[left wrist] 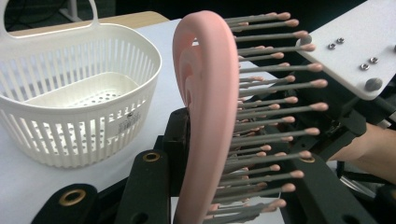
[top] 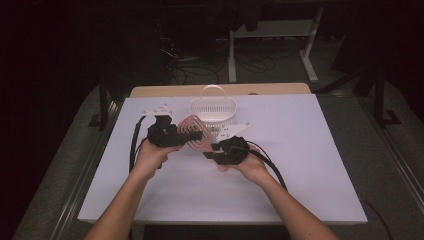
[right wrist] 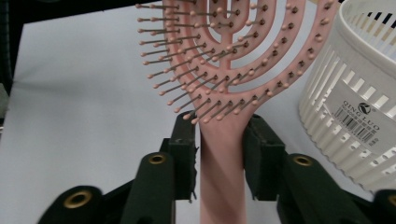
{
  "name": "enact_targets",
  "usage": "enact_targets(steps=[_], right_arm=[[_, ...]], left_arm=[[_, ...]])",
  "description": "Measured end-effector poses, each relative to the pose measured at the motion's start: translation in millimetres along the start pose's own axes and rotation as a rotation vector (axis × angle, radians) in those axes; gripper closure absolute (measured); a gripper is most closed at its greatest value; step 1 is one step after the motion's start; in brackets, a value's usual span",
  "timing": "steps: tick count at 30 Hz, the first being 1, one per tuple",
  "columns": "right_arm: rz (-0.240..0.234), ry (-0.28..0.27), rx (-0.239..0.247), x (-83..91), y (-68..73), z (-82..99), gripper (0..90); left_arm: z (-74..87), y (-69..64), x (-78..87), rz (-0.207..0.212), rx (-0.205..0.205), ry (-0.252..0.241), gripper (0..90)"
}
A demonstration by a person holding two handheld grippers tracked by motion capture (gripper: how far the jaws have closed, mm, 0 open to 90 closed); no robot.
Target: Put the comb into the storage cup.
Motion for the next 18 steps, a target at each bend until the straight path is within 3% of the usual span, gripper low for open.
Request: enact_targets(steps=[8, 18], right_arm=[[-0.012, -0.023, -0.064, 1.2, -2.4, -1.7, 42.1], [0.014, 0.004, -0.102, 7.3, -9.2, -0.6, 23.2]], left_arm=[[-2.7, 2.3, 3.4, -0.008, -0.001, -0.016, 65.2], [-9.1, 8.0, 12.9, -0.027, -0.003, -0.040, 65.2]])
Point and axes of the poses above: each handheld gripper's, and its own axes: x roughly backward along the jaws, z roughly out of its underside, y roughly to its left, the point moved 6 cm from there along -x, roughly forward along the jaws, and after that the axes turned 14 degrees about -y, right-handed, at the moved point
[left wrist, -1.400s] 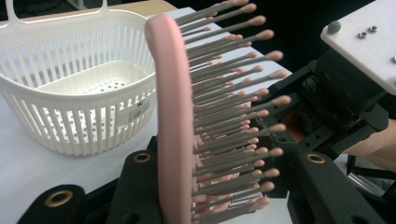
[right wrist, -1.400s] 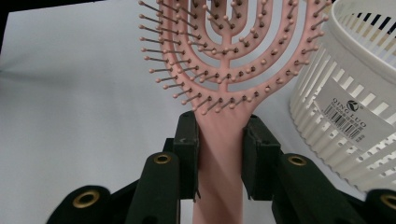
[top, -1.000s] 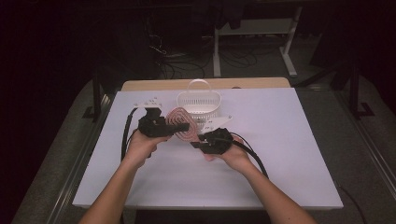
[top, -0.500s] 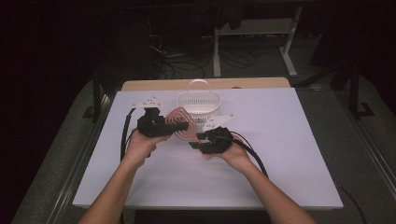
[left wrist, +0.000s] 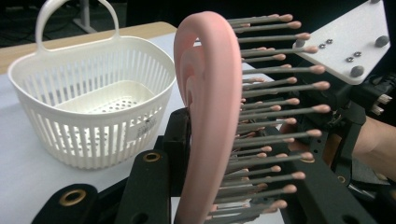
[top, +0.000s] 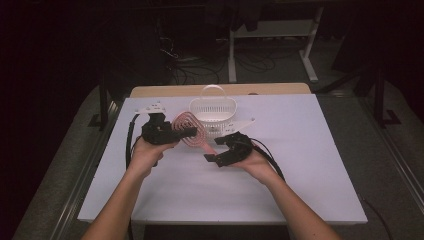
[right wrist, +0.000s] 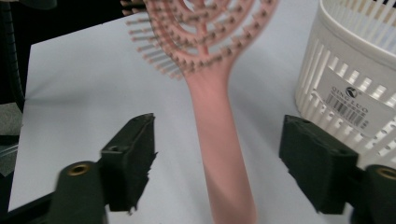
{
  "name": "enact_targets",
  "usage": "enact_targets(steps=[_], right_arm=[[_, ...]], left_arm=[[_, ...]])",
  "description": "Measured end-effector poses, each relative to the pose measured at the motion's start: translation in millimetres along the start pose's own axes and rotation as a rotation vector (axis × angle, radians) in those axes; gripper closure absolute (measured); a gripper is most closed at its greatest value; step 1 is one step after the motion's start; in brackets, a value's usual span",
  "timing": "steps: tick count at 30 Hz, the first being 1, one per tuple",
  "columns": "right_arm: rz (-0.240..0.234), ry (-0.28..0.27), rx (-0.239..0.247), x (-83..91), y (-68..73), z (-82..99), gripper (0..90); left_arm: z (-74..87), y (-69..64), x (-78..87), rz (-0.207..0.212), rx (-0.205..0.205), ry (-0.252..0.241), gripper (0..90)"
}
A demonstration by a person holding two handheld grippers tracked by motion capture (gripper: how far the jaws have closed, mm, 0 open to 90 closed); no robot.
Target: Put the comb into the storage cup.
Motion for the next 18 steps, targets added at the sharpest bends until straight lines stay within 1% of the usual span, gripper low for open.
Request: enact_targets(steps=[3, 6, 9, 10, 14, 18], right_arm=[[0.011, 0.003, 0.003, 2.1, -2.0, 0.1, 18.1], [0.037, 0.018, 0.009, 3.2, -3.5, 1.8, 13.2], [0.039, 0.021, 0.000, 4.3, -4.8, 3.1, 12.1], [0.039, 0.026, -0.009, 5.8, -5.6, 4.2, 9.3], [0.041, 0.035, -0.023, 8.9, -6.7, 7.1, 5.4], [0.046, 0.045, -0.024, 13.0, -7.9, 11.6, 2.4]], left_arm=[[-2.4, 1.8, 3.5, -0.006, -0.001, -0.009, 65.2], [-4.0, 3.2, 6.1, -0.011, -0.001, -0.015, 65.2], [-5.3, 3.8, 7.9, -0.010, -0.002, -0.019, 65.2], [-5.6, 3.8, 8.3, -0.011, -0.003, -0.019, 65.2], [-5.9, 4.4, 9.2, -0.012, -0.005, -0.018, 65.2], [-6.5, 5.3, 9.8, -0.015, -0.005, -0.018, 65.3]])
Point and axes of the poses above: each handheld gripper's, and its own axes: x roughly backward along the jaws, z roughly out of its underside, y roughly to its left, the point moved 6 cm from there along -x, roughly forward along the jaws, and after that the axes turned 14 degrees about -y, right-handed, at the moved point
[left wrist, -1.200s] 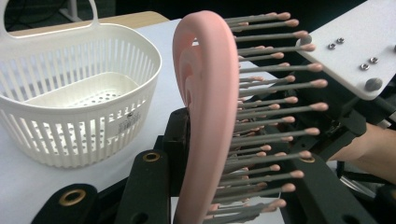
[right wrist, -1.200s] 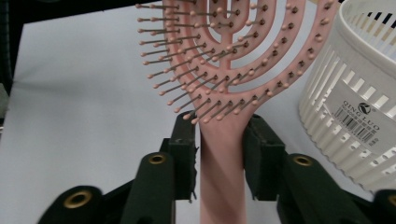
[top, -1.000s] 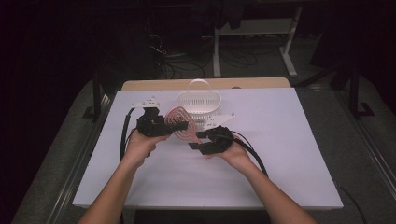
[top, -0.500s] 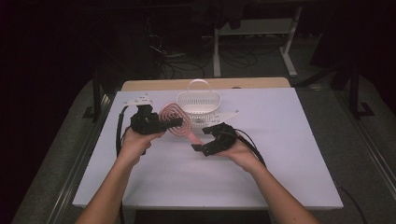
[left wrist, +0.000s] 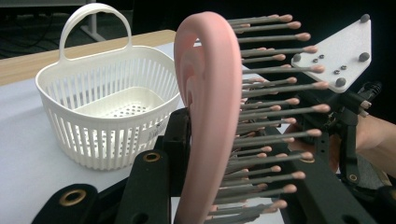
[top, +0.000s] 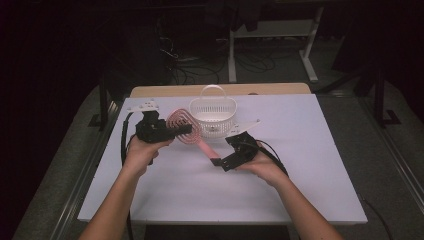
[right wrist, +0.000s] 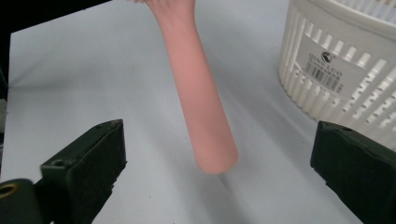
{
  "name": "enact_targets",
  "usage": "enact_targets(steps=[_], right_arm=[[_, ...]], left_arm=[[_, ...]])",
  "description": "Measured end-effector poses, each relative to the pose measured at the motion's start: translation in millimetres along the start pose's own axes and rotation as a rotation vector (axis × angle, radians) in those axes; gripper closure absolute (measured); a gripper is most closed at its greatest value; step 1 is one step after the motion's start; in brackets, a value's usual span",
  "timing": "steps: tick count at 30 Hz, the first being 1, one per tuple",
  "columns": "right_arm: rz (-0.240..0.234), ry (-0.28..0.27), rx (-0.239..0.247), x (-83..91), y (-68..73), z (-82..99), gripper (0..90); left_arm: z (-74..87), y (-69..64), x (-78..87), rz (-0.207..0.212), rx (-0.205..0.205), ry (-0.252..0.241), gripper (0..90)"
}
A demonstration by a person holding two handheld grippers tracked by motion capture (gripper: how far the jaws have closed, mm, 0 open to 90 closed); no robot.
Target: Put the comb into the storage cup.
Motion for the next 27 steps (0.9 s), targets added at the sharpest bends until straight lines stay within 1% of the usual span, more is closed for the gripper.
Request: enact_targets(steps=[6, 8, 10, 12, 14, 17, 20, 21, 22, 23, 24, 27], right_arm=[[0.030, -0.017, -0.013, 9.7, -3.8, 5.7, 1.3], [0.041, -0.020, -0.011, 12.9, -5.5, 8.4, 1.1], [0.056, -0.015, -0.006, 16.5, -7.6, 13.1, 1.0], [0.057, -0.017, -0.016, 21.3, -9.3, 18.4, 0.9], [0.068, -0.018, -0.026, 26.5, -10.8, 23.0, 0.8], [0.079, -0.027, -0.044, 35.1, -12.1, 27.8, 0.7], [0.084, -0.044, -0.049, 45.8, -13.5, 32.4, 0.8], [0.084, -0.044, -0.049, 45.8, -13.5, 32.4, 0.8], [0.088, -0.049, -0.052, 49.8, -13.9, 34.2, 0.8], [0.103, -0.070, -0.060, 58.2, -15.3, 37.8, 0.8], [0.108, -0.080, -0.067, 62.2, -16.1, 39.9, 0.8], [0.116, -0.091, -0.075, 72.1, -17.1, 47.0, 0.8]], left_arm=[[-1.0, 1.6, 2.1, -0.006, 0.000, -0.004, 65.3], [-2.0, 1.8, 3.2, -0.007, -0.001, -0.007, 65.3], [-2.9, 1.9, 4.2, -0.009, -0.005, -0.009, 65.3], [-3.8, 2.0, 5.2, -0.010, -0.004, -0.012, 65.3], [-4.4, 2.4, 6.3, -0.011, -0.005, -0.013, 65.3], [-4.7, 3.6, 7.5, -0.014, -0.004, -0.014, 65.3], [-4.4, 4.6, 8.0, -0.017, -0.004, -0.015, 65.3], [-4.4, 4.6, 8.0, -0.017, -0.004, -0.015, 65.3], [-4.7, 4.0, 8.3, -0.017, -0.006, -0.015, 65.3], [-4.9, 3.8, 8.4, -0.017, -0.007, -0.016, 65.3], [-5.2, 3.5, 8.5, -0.018, -0.008, -0.016, 65.3], [-6.4, 2.7, 9.1, -0.017, -0.012, -0.021, 65.3]])
Point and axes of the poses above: each handheld gripper's, and its own axes: x roughly backward along the jaws, z roughly out of its underside, y roughly to its left, the point moved 6 cm from there along -x, roughly forward along the jaws, and after that the axes turned 14 degrees about -y, right-handed, at the moved point
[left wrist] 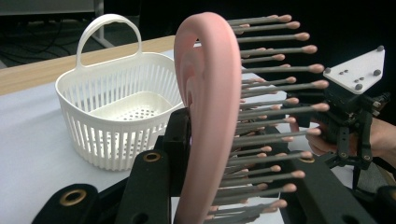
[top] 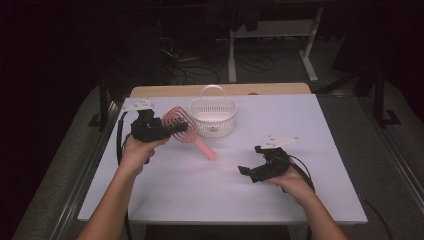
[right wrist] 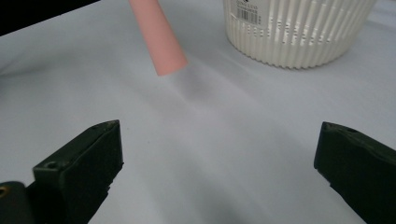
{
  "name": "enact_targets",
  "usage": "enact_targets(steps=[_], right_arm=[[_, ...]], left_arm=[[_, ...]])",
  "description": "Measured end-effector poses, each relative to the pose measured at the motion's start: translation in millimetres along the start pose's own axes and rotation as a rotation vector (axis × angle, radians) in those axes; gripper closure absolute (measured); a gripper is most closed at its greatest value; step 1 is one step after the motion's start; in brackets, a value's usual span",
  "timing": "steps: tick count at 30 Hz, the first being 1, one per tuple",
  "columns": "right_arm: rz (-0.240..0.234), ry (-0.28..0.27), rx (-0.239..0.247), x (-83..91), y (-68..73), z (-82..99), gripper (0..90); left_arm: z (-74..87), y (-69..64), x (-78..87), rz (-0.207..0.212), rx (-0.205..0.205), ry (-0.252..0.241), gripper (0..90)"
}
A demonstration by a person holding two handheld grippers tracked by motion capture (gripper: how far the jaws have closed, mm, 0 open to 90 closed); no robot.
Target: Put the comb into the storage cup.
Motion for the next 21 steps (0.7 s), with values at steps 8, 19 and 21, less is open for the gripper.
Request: enact_targets(steps=[8, 19, 21], right_arm=[[0.017, -0.026, -0.022, 18.6, -2.8, 13.7, 0.8], [0.035, 0.023, -0.020, 38.5, -4.3, 36.4, 0.8], [0.036, 0.018, -0.019, 39.6, -5.7, 35.9, 0.8]], left_arm=[[-2.8, -0.4, 2.1, 0.001, -0.006, -0.008, 65.4], [-8.8, 3.8, 7.3, -0.006, -0.003, -0.023, 65.4], [-10.0, 4.7, 8.2, -0.009, -0.005, -0.023, 65.4]])
Point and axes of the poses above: each handheld gripper's, and its own axes: x roughly backward along the jaws, z roughly out of its underside, y roughly to its left, the point moved 6 cm from there along -x, roughly forward along the jaws, and after that the axes turned 14 degrees about -y, right-handed, at the moved point
